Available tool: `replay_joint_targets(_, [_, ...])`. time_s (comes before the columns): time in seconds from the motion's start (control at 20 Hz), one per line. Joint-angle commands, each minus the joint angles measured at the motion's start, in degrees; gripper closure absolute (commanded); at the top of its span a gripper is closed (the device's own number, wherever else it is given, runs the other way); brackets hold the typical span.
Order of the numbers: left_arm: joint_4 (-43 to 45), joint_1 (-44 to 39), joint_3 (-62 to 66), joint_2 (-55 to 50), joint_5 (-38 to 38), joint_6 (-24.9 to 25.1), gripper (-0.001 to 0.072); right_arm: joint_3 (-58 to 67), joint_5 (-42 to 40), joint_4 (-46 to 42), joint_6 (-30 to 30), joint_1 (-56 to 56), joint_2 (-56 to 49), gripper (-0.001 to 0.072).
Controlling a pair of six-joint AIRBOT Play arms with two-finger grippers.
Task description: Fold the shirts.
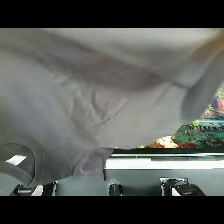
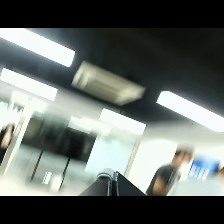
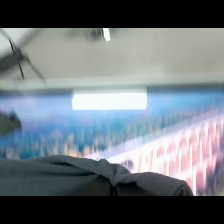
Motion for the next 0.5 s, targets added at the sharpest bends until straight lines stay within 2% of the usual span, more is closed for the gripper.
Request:
replay_joint_targets(0.0, [1.7,0.0,0.0,-11.8,-5.2,1.0,0.0682,-0.1,11.1,-0.8,2.9,0.0,-11.8,0.0667])
replay_joint_targets(0.1, [0.7,0.0,0.0,-20.8,-5.2,0.8,0.0681,-0.1,6.1,-0.9,3.7,0.0,-21.2,0.0667])
replay_joint_targets(0.3, [-0.1,-1.5,0.0,-36.0,-7.9,0.8,0.0679,-0.1,-13.0,1.5,14.8,0.0,-39.2,0.0666])
replay_joint_targets(0.45, [-0.1,-1.9,0.0,-43.3,-17.2,0.8,0.0679,-0.1,-20.1,4.3,15.4,0.0,-48.3,0.0663])
